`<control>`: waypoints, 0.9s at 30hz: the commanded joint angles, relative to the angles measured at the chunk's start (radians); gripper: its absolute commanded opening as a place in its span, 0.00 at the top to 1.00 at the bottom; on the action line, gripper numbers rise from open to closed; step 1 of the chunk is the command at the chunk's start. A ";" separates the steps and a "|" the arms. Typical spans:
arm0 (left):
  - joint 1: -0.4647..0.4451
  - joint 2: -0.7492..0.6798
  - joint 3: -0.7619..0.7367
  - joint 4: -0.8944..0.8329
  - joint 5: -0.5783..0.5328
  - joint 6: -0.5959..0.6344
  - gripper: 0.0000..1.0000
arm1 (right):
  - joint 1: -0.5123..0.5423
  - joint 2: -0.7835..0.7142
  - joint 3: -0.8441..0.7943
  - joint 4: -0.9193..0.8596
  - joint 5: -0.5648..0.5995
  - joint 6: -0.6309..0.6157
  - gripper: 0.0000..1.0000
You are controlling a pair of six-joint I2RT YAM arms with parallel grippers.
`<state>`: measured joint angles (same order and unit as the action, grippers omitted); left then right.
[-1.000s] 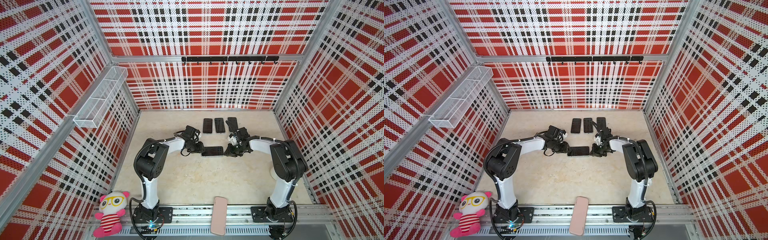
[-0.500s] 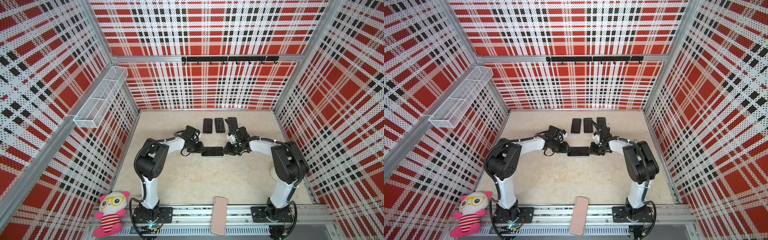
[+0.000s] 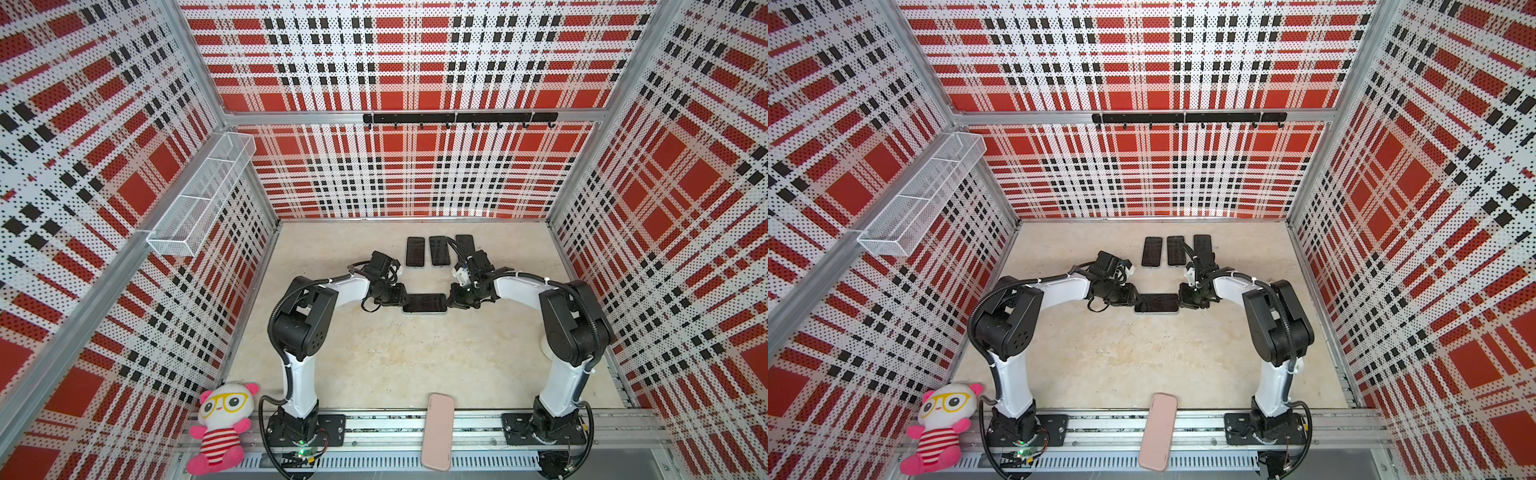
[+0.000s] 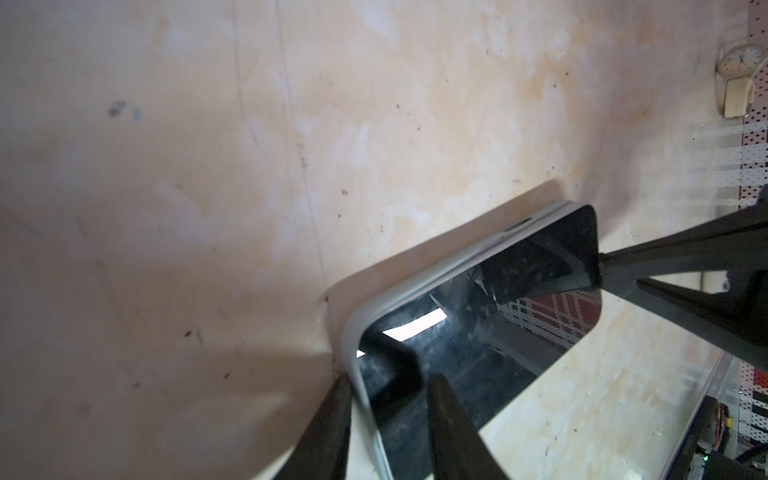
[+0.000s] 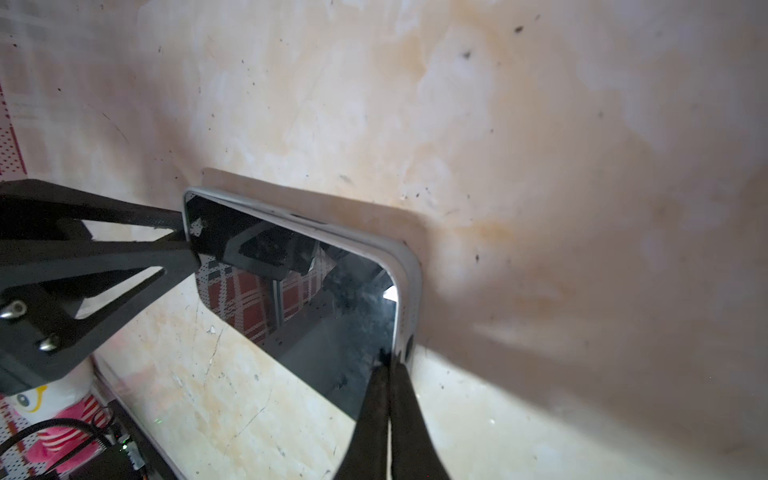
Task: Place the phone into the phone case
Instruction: 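Press the phone edges into the case rim with both grippers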
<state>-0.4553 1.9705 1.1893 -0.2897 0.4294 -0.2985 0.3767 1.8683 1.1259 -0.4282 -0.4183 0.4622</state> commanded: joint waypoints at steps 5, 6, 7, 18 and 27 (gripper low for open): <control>-0.009 0.071 -0.016 -0.061 -0.010 0.009 0.71 | 0.112 0.144 -0.076 -0.090 0.003 0.007 0.91; -0.010 0.071 -0.016 -0.061 -0.009 0.009 0.71 | 0.117 0.156 -0.078 -0.089 0.006 0.012 0.91; -0.011 0.073 -0.016 -0.061 -0.010 0.009 0.71 | 0.123 0.169 -0.081 -0.090 0.008 0.015 0.91; -0.008 0.089 -0.015 -0.067 -0.029 0.006 0.75 | 0.180 0.277 -0.131 -0.084 0.024 0.049 0.93; -0.002 0.099 -0.012 -0.074 -0.052 0.006 0.79 | 0.251 0.384 -0.123 -0.094 0.042 0.056 0.93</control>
<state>-0.4236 1.9800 1.2026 -0.3107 0.4034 -0.3096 0.4568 1.9148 1.1393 -0.4141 -0.3233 0.5404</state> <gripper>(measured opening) 0.215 0.075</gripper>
